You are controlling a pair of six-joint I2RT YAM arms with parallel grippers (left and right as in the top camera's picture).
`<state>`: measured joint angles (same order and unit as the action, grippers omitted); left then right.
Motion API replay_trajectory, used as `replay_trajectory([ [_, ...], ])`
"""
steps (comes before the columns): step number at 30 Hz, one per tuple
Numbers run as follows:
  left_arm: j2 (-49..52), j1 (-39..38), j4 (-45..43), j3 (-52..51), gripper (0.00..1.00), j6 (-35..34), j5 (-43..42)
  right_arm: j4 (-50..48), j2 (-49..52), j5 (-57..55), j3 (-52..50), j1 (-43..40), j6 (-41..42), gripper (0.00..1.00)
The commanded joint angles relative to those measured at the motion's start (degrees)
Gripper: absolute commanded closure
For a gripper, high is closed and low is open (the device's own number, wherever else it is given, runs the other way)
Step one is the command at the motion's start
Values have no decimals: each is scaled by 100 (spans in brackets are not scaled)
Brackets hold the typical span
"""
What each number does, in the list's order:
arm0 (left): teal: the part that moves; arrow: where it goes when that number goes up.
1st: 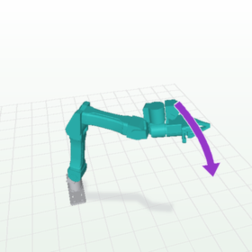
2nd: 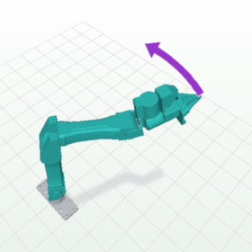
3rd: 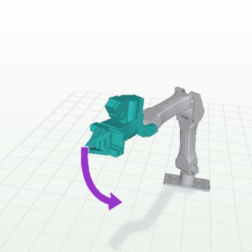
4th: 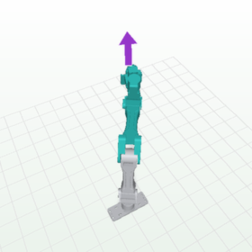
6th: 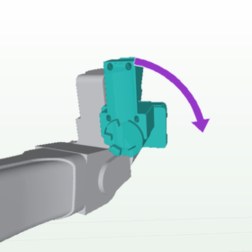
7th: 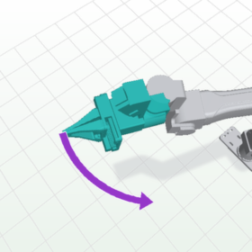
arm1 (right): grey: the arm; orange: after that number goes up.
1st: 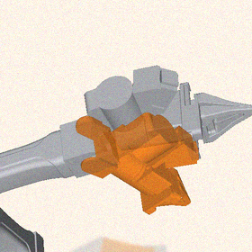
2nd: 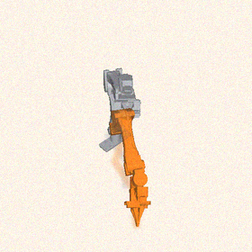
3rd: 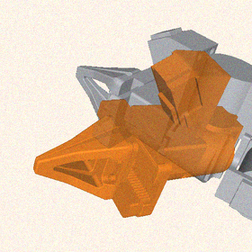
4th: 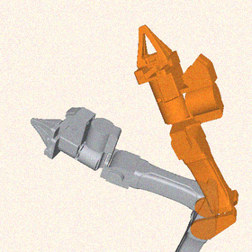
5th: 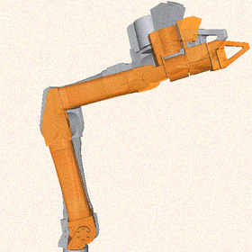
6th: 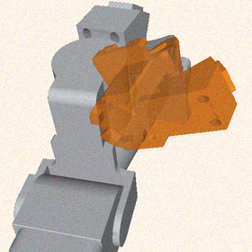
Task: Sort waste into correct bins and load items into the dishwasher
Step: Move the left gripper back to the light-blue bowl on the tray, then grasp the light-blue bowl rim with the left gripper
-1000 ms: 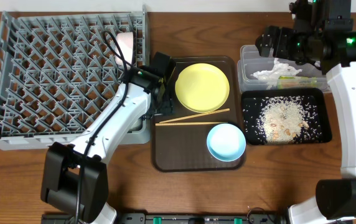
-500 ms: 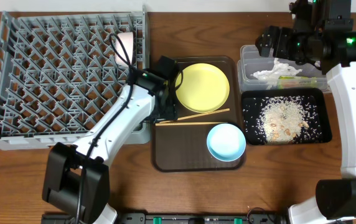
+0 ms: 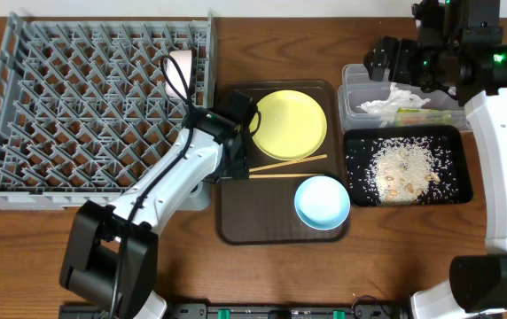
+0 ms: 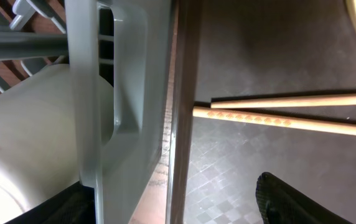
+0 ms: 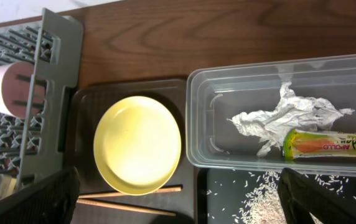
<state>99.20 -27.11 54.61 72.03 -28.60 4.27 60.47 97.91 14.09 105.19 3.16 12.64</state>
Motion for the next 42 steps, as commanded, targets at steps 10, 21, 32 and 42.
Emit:
replay_trajectory([
  [10,13,-24,-74,-31,23,4,-339,2,37,-15,2,35,42,1],
  [21,-170,-105,516,1005,19,326,-389,2,37,-15,2,35,42,1],
  [32,-302,-581,769,1069,15,431,-1200,2,37,-15,2,35,42,1],
  [42,-297,-1257,-179,704,2,-802,-1845,2,37,-15,2,35,42,1],
])
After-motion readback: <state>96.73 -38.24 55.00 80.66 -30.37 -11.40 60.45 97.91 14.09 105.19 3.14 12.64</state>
